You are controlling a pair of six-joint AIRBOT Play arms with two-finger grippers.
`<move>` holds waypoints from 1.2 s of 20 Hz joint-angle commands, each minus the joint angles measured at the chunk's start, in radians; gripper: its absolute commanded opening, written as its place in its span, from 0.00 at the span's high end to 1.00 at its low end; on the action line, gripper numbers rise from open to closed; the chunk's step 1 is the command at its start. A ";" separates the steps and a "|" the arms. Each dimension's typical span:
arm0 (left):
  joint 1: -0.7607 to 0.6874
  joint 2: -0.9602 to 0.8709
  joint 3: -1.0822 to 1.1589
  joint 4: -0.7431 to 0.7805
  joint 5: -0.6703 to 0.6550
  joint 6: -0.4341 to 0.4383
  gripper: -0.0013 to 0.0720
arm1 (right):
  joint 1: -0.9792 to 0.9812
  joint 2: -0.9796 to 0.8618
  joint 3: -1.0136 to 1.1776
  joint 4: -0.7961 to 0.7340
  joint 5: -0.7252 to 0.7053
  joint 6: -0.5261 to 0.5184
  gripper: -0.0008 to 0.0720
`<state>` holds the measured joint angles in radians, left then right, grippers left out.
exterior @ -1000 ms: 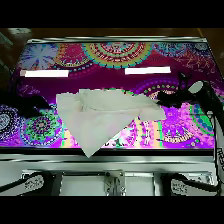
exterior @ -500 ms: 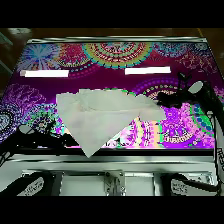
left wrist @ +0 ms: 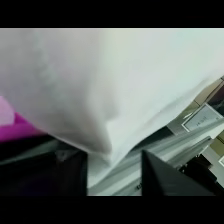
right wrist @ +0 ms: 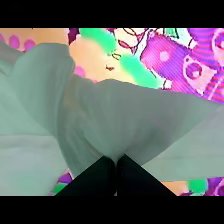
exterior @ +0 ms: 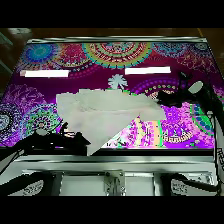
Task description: Fold the shirts.
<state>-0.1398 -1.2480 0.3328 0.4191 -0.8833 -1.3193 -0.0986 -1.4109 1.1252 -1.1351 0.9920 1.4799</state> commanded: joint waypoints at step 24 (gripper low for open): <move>0.238 0.602 1.734 0.735 -0.497 -0.205 0.93 | -0.085 0.965 0.567 -0.237 -0.008 0.031 0.91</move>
<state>0.0845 -0.6922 2.0251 1.0882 -1.2537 -1.4853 -0.1802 -0.5362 1.6703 -1.2629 0.9306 1.4776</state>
